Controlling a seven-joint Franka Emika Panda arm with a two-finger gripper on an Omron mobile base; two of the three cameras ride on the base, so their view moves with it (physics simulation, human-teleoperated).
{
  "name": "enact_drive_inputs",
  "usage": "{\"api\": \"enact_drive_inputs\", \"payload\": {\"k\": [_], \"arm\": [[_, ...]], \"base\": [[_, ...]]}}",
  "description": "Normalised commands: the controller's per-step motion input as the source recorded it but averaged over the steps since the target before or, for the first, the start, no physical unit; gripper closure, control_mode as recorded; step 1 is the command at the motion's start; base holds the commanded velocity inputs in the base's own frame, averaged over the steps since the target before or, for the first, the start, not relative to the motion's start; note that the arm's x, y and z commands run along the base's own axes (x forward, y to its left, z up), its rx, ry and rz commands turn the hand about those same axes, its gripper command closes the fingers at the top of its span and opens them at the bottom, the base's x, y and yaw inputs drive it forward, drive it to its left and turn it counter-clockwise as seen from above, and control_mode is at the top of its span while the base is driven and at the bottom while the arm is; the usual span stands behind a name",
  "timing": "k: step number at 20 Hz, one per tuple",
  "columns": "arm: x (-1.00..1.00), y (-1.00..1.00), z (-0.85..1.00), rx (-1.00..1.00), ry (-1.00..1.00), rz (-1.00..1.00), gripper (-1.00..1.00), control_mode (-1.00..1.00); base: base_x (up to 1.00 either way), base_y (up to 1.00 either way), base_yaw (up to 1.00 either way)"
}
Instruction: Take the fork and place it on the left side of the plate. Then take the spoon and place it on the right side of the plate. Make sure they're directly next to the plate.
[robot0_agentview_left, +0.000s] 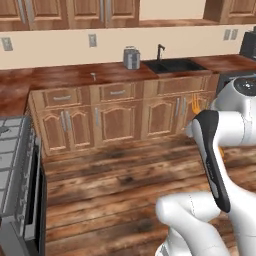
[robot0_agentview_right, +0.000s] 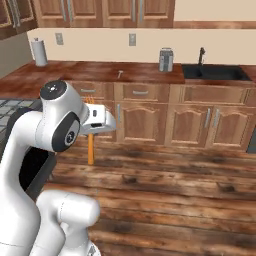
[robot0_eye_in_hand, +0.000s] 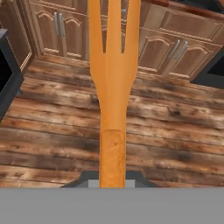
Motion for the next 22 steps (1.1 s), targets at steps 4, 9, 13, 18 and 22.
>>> {"api": "enact_drive_inputs", "payload": {"k": [4,9,13,18,22], "arm": [[0.00,0.00,0.00,0.00,0.00,0.00,1.00,1.00],[0.00,0.00,0.00,0.00,0.00,0.00,1.00,1.00],[0.00,0.00,0.00,0.00,0.00,0.00,1.00,1.00],[0.00,0.00,0.00,0.00,0.00,0.00,1.00,1.00],[0.00,0.00,0.00,0.00,0.00,0.00,1.00,1.00]], "base": [[-1.00,-0.10,-0.09],[-1.00,-0.08,-0.07],[-1.00,-0.22,-0.06],[-1.00,-0.38,-0.07],[-1.00,-0.47,-0.10]]}}
